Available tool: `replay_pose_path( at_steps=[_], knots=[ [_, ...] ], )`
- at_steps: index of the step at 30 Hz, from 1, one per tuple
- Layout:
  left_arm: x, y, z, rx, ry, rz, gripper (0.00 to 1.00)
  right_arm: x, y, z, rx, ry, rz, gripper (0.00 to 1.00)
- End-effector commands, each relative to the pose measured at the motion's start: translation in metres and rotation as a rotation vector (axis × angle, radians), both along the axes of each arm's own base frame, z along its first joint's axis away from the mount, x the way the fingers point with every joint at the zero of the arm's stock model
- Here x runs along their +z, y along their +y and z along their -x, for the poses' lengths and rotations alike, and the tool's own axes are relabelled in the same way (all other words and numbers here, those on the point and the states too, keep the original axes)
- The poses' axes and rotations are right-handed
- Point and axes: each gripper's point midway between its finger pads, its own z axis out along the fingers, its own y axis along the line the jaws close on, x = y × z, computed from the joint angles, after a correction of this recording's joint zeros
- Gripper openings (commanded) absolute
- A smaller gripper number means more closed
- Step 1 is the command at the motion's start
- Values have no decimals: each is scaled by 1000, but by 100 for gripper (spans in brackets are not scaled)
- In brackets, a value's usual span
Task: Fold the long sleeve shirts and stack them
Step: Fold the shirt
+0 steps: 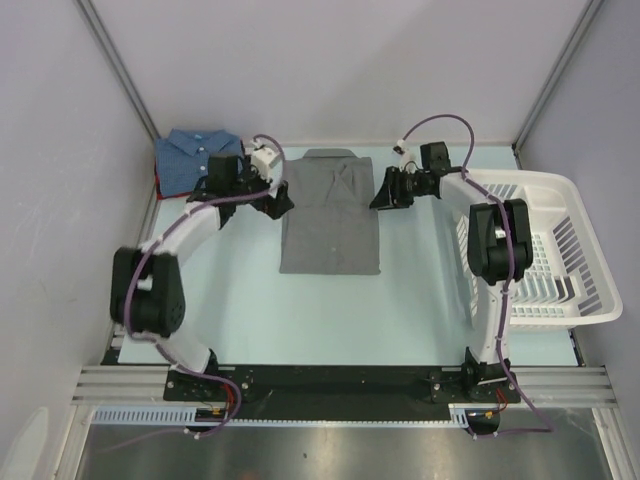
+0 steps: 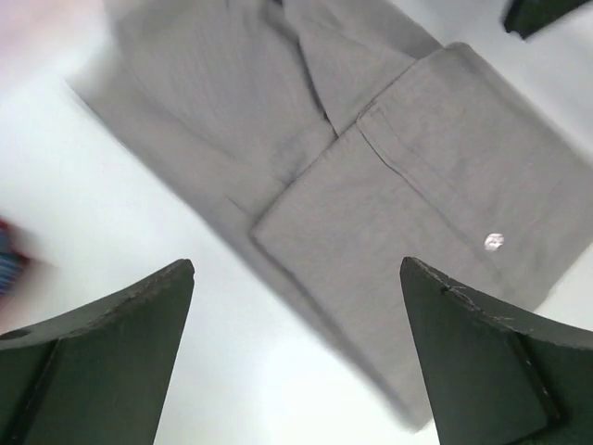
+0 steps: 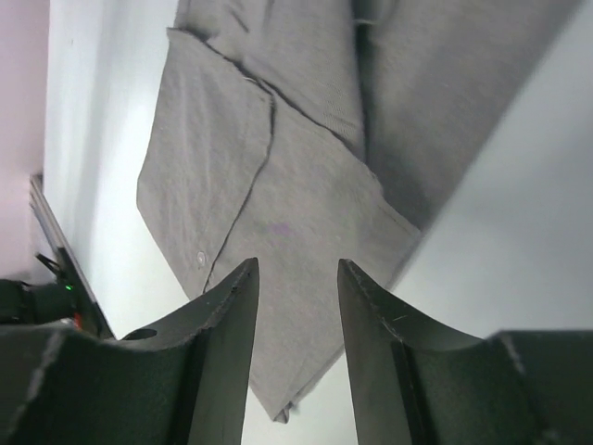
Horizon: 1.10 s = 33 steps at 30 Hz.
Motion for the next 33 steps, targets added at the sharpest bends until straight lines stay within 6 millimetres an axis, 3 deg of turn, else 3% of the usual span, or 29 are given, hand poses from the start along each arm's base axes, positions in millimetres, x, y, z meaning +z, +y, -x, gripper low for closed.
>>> replay_pose_path(
  at_steps=[1,3,5,6,7,8,10,11,16,18,24,27,29,30,31,33],
  knots=[
    [63,13,35,-175,-605,-514,100,-1,21,-1,98,-63,18,44],
    [77,-5,52,-267,-682,-451,99,1,30,-5,109,-73,8,44],
    [50,-18,82,-475,-562,-476,99,0,38,-7,127,-74,3,43],
    [19,-30,109,-619,-444,-491,99,5,48,-9,145,-92,-3,44],
    [10,-34,113,-620,-420,-518,100,7,55,-7,159,-96,-9,44],
    [1,-51,124,-651,-422,-525,99,4,60,-7,169,-95,-8,43],
    [-17,-59,130,-611,-504,-555,99,4,73,-5,184,-99,-20,43],
    [-22,-77,142,-638,-554,-560,98,0,77,-5,188,-92,-23,44],
    [-74,-86,145,-583,-649,-699,86,-7,98,3,219,-98,-19,44],
    [-83,-88,146,-577,-661,-711,79,-12,101,7,227,-92,-13,44],
    [-116,-89,138,-574,-687,-807,73,-40,102,15,241,-46,16,44],
    [-125,-91,136,-583,-688,-823,64,-51,101,17,244,-28,29,44],
    [-123,-93,132,-576,-693,-821,50,-55,102,19,250,-19,31,44],
    [-122,-94,133,-580,-693,-819,42,-57,102,20,251,-12,31,43],
    [-124,-92,135,-594,-674,-831,24,-57,102,20,253,-12,31,43],
    [-114,-97,136,-599,-675,-822,8,-49,106,20,250,-12,19,43]
  ],
)
